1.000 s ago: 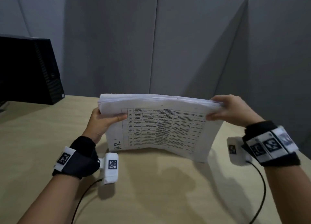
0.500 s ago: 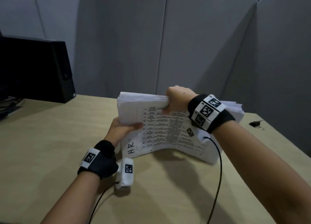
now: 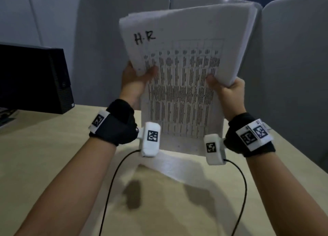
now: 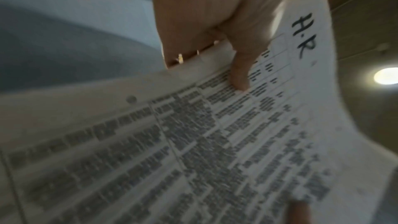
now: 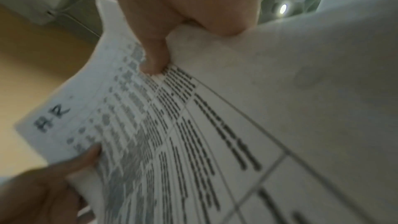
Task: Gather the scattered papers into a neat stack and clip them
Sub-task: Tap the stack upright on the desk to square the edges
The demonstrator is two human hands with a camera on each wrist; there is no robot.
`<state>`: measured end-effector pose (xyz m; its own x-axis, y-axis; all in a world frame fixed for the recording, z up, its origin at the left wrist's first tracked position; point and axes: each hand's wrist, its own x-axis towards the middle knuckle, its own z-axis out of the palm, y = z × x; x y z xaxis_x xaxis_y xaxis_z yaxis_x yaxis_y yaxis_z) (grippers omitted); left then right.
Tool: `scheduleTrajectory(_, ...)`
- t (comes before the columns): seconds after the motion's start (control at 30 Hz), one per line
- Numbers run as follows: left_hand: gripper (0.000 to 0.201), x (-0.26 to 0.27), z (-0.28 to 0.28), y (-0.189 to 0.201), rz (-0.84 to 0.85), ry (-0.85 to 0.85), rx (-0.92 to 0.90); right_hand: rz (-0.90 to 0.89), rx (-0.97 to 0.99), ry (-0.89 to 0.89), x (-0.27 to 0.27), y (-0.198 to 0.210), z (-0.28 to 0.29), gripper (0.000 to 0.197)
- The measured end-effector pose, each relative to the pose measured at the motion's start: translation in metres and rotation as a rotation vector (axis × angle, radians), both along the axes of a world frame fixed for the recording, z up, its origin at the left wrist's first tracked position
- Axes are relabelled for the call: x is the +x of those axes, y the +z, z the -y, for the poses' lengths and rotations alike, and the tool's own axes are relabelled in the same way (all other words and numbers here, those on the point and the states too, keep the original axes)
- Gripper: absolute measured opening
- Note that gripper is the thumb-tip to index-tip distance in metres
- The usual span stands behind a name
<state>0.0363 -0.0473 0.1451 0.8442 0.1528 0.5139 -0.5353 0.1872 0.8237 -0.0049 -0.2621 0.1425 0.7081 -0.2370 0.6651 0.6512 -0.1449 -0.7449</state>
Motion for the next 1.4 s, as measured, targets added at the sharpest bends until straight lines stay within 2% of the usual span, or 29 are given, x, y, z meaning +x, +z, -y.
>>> scheduleTrajectory(0.1, 0.039, -0.007, 0.012, 0.006, 0.047, 0.050, 0.077, 0.019, 0.132, -0.008, -0.002, -0.015, 0.005, 0.012)
scheduleTrajectory(0.17, 0.043, -0.012, 0.011, -0.008, 0.042, 0.015, 0.115, -0.033, 0.136, 0.035, -0.005, -0.025, 0.011, 0.015)
scheduleTrajectory(0.27, 0.044, -0.018, 0.006, -0.026, 0.040, -0.047, 0.113, -0.115, 0.121, 0.114, -0.007, -0.032, 0.020, 0.036)
scheduleTrajectory(0.33, 0.038, -0.019, 0.006, -0.025, 0.044, -0.039, 0.116, -0.124, 0.086, 0.121, -0.008, -0.030, 0.020, 0.043)
scheduleTrajectory(0.4, 0.037, -0.021, 0.005, -0.018, 0.061, -0.053, 0.100, -0.126, 0.091, 0.125, -0.008, -0.024, 0.025, 0.042)
scheduleTrajectory(0.47, 0.048, -0.023, 0.001, -0.012, 0.082, -0.126, 0.082, -0.145, 0.108, 0.187, -0.007, -0.020, 0.032, 0.049)
scheduleTrajectory(0.57, 0.079, -0.020, -0.004, -0.009, 0.076, -0.283, 0.107, -0.185, 0.098, 0.253, -0.004, -0.014, 0.033, 0.099)
scheduleTrajectory(0.6, 0.086, -0.018, -0.005, -0.010, 0.079, -0.320, 0.108, -0.170, 0.101, 0.270, -0.003, -0.015, 0.030, 0.105)
scheduleTrajectory(0.7, 0.095, -0.013, -0.011, -0.012, 0.074, -0.318, 0.115, -0.138, 0.138, 0.288, 0.000, -0.019, 0.028, 0.102)
scheduleTrajectory(0.8, 0.087, -0.011, -0.012, -0.013, 0.027, -0.346, 0.177, -0.136, 0.179, 0.311, 0.000, -0.023, 0.026, 0.091)
scheduleTrajectory(0.87, 0.064, -0.012, -0.003, -0.014, 0.031, -0.287, 0.206, -0.118, 0.199, 0.240, 0.000, -0.025, 0.016, 0.058)
scheduleTrajectory(0.93, 0.035, -0.014, 0.012, -0.010, 0.020, -0.119, 0.170, -0.073, 0.261, 0.072, 0.002, -0.021, 0.003, 0.024)
scheduleTrajectory(0.97, 0.024, -0.014, 0.019, -0.008, 0.025, -0.046, 0.131, -0.043, 0.297, -0.002, 0.003, -0.017, -0.002, 0.014)
scheduleTrajectory(1.07, 0.018, -0.021, 0.035, 0.004, 0.095, 0.145, 0.023, 0.065, 0.329, -0.135, 0.004, 0.005, -0.014, 0.017)
scheduleTrajectory(1.13, 0.020, -0.029, 0.036, 0.010, 0.159, 0.207, -0.005, 0.143, 0.322, -0.124, -0.001, 0.016, -0.018, 0.018)
scheduleTrajectory(1.2, 0.021, -0.034, 0.030, 0.010, 0.188, 0.195, 0.043, 0.143, 0.278, -0.050, -0.005, 0.015, -0.015, 0.017)
scheduleTrajectory(1.27, 0.024, -0.037, 0.018, 0.004, 0.155, 0.140, 0.121, 0.024, 0.196, 0.059, -0.006, 0.004, -0.006, 0.024)
scheduleTrajectory(1.37, 0.012, -0.039, 0.008, -0.005, 0.100, 0.003, 0.176, -0.202, 0.108, 0.174, -0.006, -0.008, 0.011, 0.065)
scheduleTrajectory(1.4, 0.007, -0.041, 0.008, -0.007, 0.102, -0.023, 0.188, -0.244, 0.095, 0.201, -0.006, -0.008, 0.015, 0.067)
